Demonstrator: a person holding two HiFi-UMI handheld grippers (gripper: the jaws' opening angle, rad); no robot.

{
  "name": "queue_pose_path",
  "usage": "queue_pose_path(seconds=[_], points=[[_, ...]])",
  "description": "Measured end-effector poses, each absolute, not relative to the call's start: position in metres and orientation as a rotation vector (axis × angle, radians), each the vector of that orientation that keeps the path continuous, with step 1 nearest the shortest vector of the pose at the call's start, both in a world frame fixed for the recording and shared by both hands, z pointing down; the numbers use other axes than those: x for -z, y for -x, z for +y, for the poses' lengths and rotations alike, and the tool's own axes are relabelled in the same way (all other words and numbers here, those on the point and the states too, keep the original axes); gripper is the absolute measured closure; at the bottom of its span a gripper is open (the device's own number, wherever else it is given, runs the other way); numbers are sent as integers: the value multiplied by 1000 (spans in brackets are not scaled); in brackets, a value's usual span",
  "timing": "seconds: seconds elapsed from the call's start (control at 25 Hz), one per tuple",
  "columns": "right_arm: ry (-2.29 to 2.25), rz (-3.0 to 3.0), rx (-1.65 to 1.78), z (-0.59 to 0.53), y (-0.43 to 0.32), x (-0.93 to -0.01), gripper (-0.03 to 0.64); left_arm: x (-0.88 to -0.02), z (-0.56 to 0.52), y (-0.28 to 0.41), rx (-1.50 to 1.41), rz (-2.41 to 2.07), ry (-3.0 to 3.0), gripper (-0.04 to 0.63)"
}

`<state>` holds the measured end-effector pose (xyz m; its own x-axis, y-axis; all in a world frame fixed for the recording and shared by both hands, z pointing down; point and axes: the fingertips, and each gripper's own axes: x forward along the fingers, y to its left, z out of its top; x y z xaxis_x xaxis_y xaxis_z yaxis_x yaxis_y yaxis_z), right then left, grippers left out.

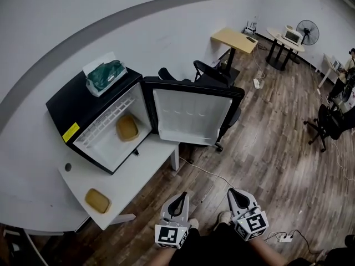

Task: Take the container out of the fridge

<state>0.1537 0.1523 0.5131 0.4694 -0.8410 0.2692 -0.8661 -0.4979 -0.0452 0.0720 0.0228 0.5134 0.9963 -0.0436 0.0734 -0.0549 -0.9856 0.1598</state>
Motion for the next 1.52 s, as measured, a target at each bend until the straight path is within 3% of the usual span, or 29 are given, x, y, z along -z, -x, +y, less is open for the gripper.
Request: queue_pose_path(seconds=[0.64, 1.52], points=[[-2269, -2061, -288, -14, -163, -495, 615, -513, -84, -22, -47, -737, -2860, 581], [-1745, -2498, -339, -130, -268, -519, 615, -527, -145, -119, -122, -1299, -2609, 581]])
